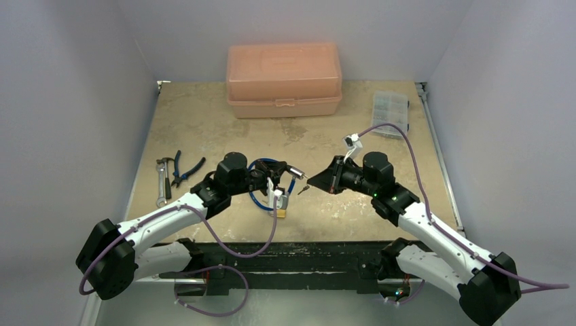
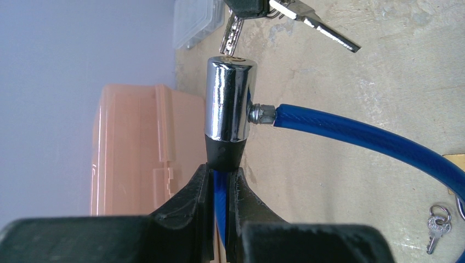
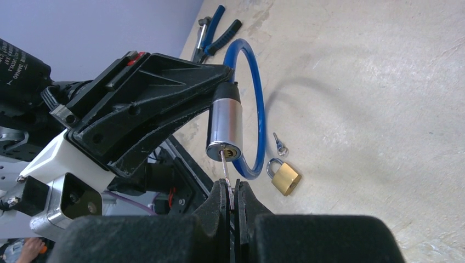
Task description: Unlock with the key
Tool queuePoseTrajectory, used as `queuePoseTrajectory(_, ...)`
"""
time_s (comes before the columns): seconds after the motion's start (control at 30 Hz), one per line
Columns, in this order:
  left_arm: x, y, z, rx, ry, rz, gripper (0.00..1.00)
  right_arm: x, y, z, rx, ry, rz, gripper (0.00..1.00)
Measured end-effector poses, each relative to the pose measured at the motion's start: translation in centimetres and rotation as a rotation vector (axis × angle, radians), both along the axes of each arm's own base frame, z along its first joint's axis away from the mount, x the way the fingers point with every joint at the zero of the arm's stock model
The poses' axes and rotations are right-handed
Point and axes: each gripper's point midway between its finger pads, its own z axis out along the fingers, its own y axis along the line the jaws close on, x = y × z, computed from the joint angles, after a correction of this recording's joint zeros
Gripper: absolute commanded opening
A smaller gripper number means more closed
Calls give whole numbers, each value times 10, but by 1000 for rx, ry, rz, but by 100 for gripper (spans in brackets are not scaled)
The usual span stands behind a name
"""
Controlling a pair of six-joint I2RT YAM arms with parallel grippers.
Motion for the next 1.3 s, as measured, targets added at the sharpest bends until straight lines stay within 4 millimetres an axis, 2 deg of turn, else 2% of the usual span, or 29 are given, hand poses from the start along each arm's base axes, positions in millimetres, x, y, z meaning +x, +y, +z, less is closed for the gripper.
queuePoseTrajectory(1.3, 0, 1, 1, -3, -7, 6, 0, 2, 1, -6, -12, 17, -4, 0)
